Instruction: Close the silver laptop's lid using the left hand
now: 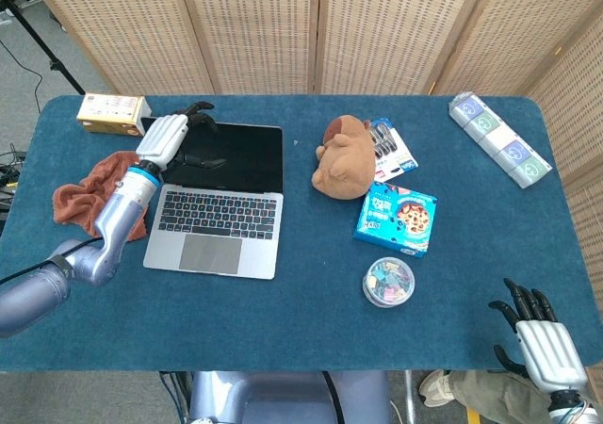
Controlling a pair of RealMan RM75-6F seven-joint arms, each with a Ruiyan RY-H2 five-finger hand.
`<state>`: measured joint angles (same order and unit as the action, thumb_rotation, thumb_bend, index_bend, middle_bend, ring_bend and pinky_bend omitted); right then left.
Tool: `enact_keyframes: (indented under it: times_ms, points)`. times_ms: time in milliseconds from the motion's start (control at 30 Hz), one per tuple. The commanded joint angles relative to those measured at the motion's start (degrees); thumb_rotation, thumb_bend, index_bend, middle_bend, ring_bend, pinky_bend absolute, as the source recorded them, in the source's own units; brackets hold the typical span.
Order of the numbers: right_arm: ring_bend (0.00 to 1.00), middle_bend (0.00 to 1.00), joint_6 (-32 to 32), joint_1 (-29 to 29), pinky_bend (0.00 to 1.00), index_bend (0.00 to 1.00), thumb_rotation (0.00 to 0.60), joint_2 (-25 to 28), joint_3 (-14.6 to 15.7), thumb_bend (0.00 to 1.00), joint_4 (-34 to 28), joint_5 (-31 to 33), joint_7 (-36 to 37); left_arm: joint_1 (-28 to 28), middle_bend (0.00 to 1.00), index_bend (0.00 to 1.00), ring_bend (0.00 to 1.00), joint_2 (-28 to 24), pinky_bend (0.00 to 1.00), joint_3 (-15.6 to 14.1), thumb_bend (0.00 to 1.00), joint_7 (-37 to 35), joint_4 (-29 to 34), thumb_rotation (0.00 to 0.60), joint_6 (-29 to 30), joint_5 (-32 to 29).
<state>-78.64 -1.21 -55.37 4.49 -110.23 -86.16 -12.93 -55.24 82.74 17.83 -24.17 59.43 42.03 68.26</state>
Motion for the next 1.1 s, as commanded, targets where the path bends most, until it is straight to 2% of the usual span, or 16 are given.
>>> enact_keyframes:
  times_ms: [33,267,600,800,1100]
  points:
    - [0.00,0.00,0.1,0.0,0.00,0.23,0.600,0.0,0.0,0.35,0.1,0.0,0.0,0.5,0.23,0.44,0.30,-1.1,0.26,0.8,0.04,3.3,2.5,0.399,-0.3,-2.5]
    - [0.00,0.00,0.5,-0.1,0.00,0.23,0.600,-0.2,0.2,0.35,0.1,-0.2,-0.3,0.9,0.28,0.48,0.34,-3.0,0.29,1.7,0.04,10.3,7.1,0.405,0.1,-7.9]
    - [0.00,0.00,0.4,0.0,0.00,0.23,0.600,-0.3,0.3,0.35,-0.2,-0.6,-0.7,0.3,0.29,0.49,0.35,-7.4,0.30,2.5,0.04,19.7,16.1,0.408,-0.2,-16.6]
    - [0.00,0.00,-0.1,0.2,0.00,0.23,0.600,0.0,0.3,0.35,-0.3,-1.0,-0.5,0.0,0.30,0.49,0.36,-9.8,0.30,2.1,0.04,24.7,21.7,0.407,0.8,-21.9]
    - [0.00,0.00,-0.2,0.4,0.00,0.23,0.600,0.1,0.5,0.35,-0.4,-1.5,-0.5,0.3,0.32,0.49,0.38,-12.3,0.32,0.6,0.04,29.5,27.9,0.409,3.1,-26.3]
